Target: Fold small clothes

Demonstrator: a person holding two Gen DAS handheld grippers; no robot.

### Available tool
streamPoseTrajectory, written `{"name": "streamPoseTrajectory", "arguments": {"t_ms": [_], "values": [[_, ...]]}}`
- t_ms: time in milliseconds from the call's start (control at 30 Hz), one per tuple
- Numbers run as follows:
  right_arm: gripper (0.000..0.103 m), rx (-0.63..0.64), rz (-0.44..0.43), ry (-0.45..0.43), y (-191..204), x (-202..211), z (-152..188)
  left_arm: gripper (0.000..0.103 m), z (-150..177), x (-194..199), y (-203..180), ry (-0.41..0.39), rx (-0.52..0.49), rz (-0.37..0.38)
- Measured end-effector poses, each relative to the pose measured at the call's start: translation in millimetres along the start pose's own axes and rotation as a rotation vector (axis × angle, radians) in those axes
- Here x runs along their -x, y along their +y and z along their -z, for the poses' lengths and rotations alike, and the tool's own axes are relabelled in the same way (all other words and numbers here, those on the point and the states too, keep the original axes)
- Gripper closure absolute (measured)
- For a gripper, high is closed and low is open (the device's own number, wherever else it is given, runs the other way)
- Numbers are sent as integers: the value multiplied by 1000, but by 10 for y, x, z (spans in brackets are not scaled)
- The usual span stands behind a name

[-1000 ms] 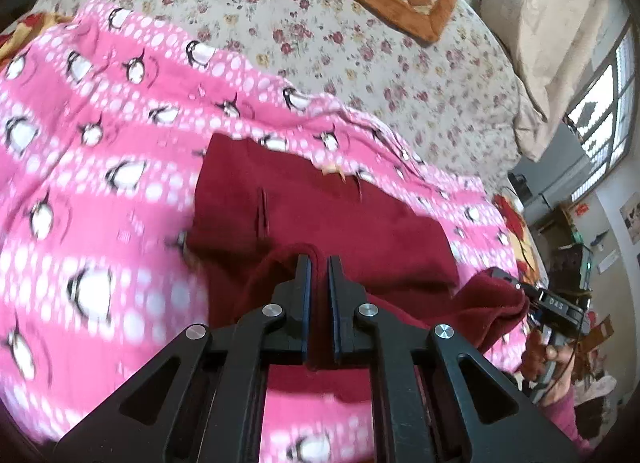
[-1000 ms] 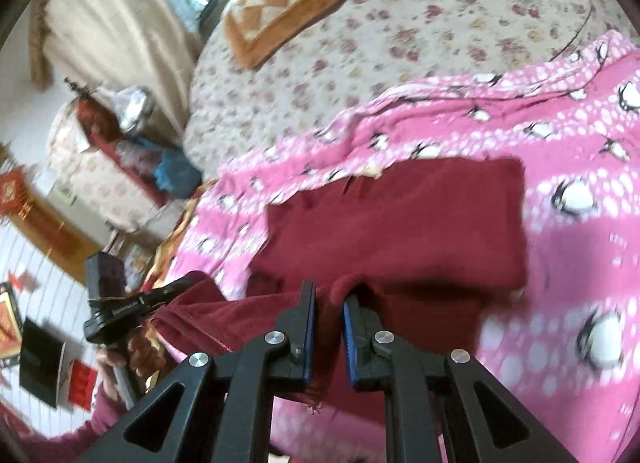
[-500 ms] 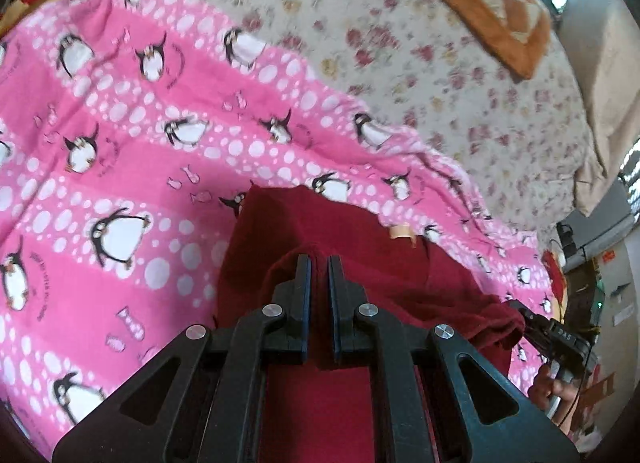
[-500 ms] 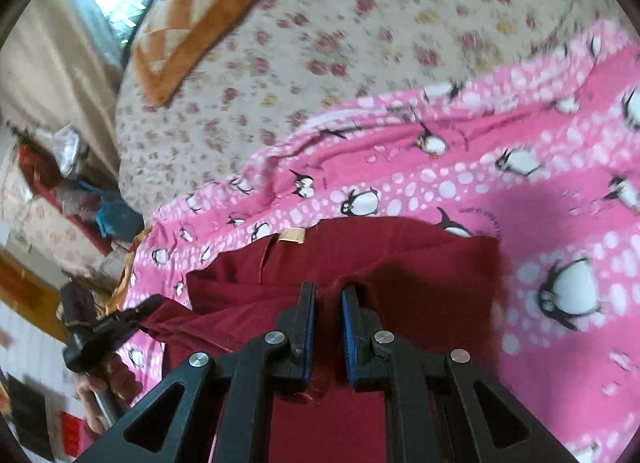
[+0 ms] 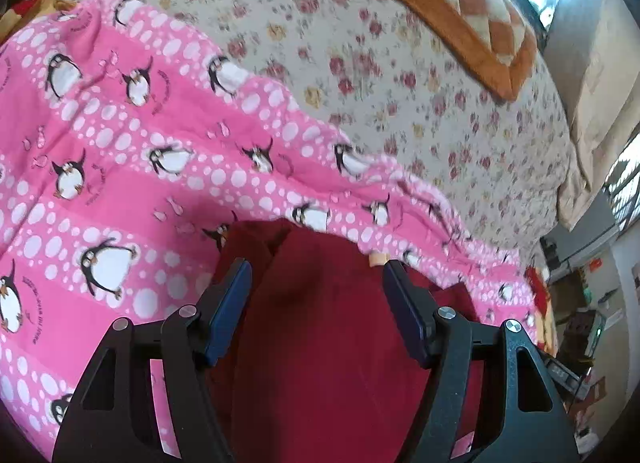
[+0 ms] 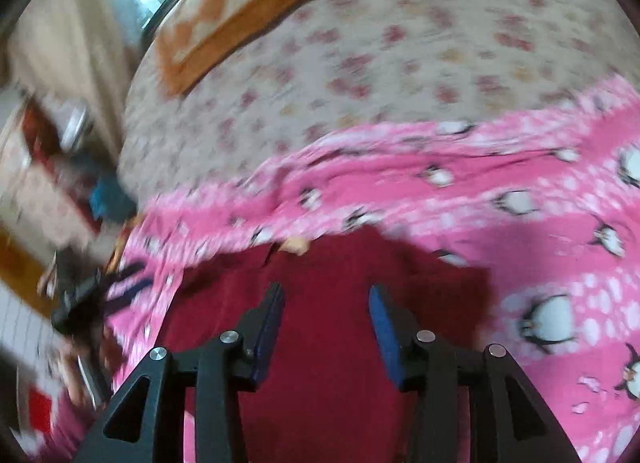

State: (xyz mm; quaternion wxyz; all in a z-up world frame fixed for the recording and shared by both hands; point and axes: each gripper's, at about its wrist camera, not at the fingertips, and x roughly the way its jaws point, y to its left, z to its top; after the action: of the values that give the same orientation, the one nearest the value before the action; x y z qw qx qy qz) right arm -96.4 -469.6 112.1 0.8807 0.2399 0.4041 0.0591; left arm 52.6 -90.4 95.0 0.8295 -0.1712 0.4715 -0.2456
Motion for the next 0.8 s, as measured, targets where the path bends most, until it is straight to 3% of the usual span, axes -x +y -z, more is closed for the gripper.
{"name": "streamPoseTrajectory", "arguments": {"t_ms": [100,200,267,400,533,567,667,733,767,800], "values": [[61,66,117,74,119,-370,27,36,99,-268,-12,73,-29,-102],[61,77,244,129,-26,-820,-12,36,206,-661,126,184,-32,-222],[61,23,263,144,-207,-969,-33,36,225,-658,168,167,-38,-205],[59,-10,212,85,-209,-716,-44,36,229,-418,152,140,-69,-200],[51,-3,239,50,-174,-433,20,36,319,-124,145,113,-92,-153],[42,-5,264,43,-188,-387,49,36,372,-50,145,107,-98,-145],[40,17,281,71,-184,-398,152,36,531,68,162,113,-105,-141],[69,94,318,116,-106,-490,238,36,638,99,174,129,-114,-149],[92,126,336,119,-76,-489,265,36,695,109,181,137,-121,-160],[94,151,348,104,-55,-459,270,36,758,121,190,142,-133,-176]]}}
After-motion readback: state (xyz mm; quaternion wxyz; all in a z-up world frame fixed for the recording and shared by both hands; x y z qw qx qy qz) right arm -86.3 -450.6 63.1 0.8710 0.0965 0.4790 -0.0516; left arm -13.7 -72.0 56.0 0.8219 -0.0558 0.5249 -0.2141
